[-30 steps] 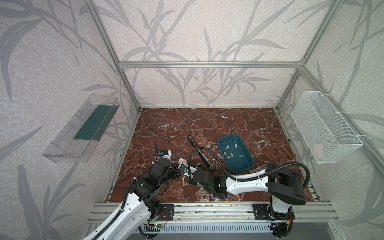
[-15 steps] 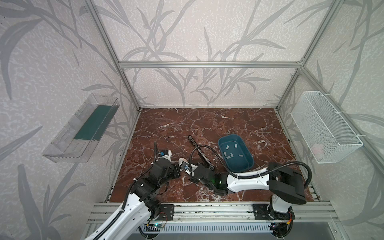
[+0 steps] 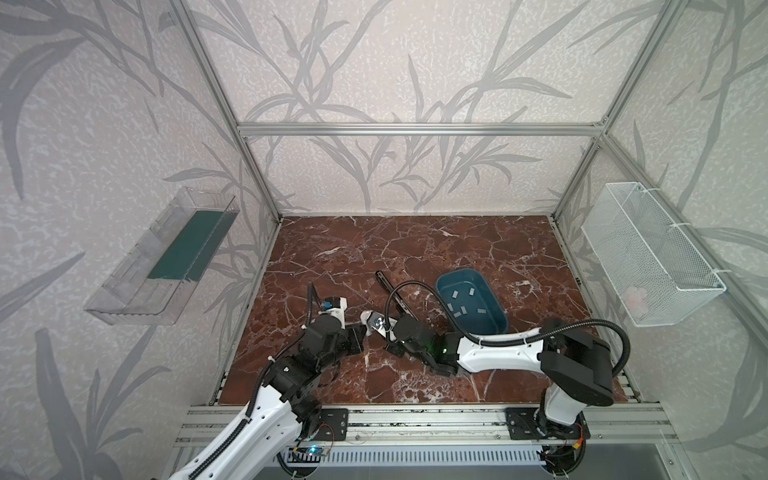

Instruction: Load the staples into the stapler

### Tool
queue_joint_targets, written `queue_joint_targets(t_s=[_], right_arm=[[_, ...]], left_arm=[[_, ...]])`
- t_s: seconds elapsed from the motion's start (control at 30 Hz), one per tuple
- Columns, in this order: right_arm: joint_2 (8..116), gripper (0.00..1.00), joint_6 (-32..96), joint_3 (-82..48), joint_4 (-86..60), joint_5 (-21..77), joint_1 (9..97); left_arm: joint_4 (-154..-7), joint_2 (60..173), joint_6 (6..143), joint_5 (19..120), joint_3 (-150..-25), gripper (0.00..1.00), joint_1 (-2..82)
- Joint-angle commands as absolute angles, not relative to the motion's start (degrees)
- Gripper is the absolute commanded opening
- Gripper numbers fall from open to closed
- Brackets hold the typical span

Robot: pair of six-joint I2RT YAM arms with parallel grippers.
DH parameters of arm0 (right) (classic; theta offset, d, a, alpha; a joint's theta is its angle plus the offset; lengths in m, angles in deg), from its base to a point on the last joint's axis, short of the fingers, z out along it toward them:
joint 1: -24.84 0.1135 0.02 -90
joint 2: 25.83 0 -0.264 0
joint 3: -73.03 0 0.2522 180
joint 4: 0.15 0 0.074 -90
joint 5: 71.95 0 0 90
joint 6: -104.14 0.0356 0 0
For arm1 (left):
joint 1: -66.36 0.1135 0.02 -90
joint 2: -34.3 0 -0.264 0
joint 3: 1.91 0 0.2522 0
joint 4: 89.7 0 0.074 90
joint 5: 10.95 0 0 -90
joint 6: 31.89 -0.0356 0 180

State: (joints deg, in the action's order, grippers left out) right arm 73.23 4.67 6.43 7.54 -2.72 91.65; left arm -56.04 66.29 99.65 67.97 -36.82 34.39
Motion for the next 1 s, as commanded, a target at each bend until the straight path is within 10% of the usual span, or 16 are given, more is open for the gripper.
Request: queue_joint_targets(t_s=[0.0, 0.43, 0.7, 0.97], right_arm=[[72.29, 0.23, 4.61, 3.79, 11.65, -5.85, 89.44], [64.7, 0.3, 6.96, 7.01, 10.41, -4.75, 89.09], [53.47, 0.4, 20.65, 13.13, -1.2, -6.15, 89.0], [44.13, 0.43, 26.08, 19.4, -5.3, -5.82, 88.75]], left_arm=[[-54.96, 66.79, 98.54, 61.37, -36.64, 0.0, 33.64], [-51.86, 66.18, 98.71, 73.3, -38.28, 0.0, 33.68], [-64.64, 73.71, 87.09, 77.94, -40.15, 0.53, 33.76], [-74.01, 92.3, 85.63, 74.37, -43.45, 0.53, 33.71]])
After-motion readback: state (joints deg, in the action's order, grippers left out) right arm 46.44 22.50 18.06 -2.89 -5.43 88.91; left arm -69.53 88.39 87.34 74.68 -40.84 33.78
